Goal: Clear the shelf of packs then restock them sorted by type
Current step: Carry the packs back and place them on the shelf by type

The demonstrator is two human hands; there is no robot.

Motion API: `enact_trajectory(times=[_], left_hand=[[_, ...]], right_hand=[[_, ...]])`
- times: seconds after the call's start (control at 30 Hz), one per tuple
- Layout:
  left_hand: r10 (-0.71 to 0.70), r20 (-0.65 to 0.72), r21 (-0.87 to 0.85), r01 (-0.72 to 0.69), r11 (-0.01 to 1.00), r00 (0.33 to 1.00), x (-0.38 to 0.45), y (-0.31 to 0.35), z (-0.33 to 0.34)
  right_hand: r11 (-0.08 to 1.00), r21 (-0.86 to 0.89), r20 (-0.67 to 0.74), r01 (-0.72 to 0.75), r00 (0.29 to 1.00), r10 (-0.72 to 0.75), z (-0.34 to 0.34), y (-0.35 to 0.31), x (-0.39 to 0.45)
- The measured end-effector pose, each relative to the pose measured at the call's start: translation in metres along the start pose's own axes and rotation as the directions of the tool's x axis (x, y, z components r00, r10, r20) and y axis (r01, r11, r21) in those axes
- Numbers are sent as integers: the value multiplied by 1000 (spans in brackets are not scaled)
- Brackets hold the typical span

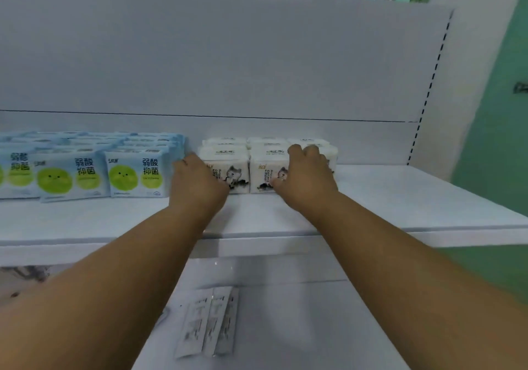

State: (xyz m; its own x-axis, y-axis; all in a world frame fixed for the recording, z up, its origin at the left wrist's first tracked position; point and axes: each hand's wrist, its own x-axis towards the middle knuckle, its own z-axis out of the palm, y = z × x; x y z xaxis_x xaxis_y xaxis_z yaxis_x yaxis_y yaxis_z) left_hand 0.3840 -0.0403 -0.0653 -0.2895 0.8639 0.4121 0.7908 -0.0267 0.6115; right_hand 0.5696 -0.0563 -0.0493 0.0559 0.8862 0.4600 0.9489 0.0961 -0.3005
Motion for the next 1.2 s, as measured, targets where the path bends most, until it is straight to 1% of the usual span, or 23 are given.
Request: enact_trajectory(times=[0.1, 0.17, 0.23, 0.33, 0.4, 0.5, 0.6, 0.67, 0.73, 0.8, 0.9, 1.0, 1.1, 1.2], left_hand=[[170, -29, -91, -172, 981, 985, -39, 3, -19], [229, -33, -141, -232, 962, 973, -67, 0, -36], [290, -31, -153, -291, 944, 957, -97, -4, -53], [329, -44, -126, -332, 935, 943, -144, -17, -82], [325, -51, -102, -329, 939, 944, -180, -29, -99], [269, -66, -53, -272, 961, 961, -246, -49, -118], [196, -36, 1, -197, 980, 980, -323, -70, -120], [123, -18, 31, -122, 992, 992, -377, -87, -117], [41, 43, 72, -44, 996, 998, -432, -104, -116], [-20, 100, 131, 7, 991, 995, -484, -123, -116], [-119, 139, 169, 95, 981, 983, -548, -150, -116], [-192, 196, 185, 156, 970, 962, -602, -178, -118], [-281, 275, 201, 231, 952, 919, -657, -216, -120], [-353, 345, 202, 299, 933, 870, -718, -269, -115]], right_hand=[[1000, 16, -24, -12, 1000, 13, -9, -15, -39], [998, 63, -44, -7, 999, 9, -16, -25, -68], [994, 103, -71, 36, 997, -29, -22, -35, -97], [982, 153, -103, 109, 990, -94, -31, -52, -139], [959, 240, -125, 152, 984, -125, -36, -62, -171], [905, 359, -113, 227, 973, -199, -39, -71, -230], [854, 450, -36, 262, 961, -275, -30, -64, -301], [835, 494, 39, 244, 953, -301, -18, -55, -350], [834, 523, 140, 178, 947, -290, -6, -45, -401], [827, 545, 230, 135, 925, -302, 4, -36, -447], [832, 544, 334, 105, 883, -330, 19, -26, -510], [845, 532, 445, 44, 835, -323, 36, -23, -570], [871, 492, 535, -14, 794, -289, 62, -27, -636], [899, 429, 633, -93, 740, -225, 98, -34, -710]])
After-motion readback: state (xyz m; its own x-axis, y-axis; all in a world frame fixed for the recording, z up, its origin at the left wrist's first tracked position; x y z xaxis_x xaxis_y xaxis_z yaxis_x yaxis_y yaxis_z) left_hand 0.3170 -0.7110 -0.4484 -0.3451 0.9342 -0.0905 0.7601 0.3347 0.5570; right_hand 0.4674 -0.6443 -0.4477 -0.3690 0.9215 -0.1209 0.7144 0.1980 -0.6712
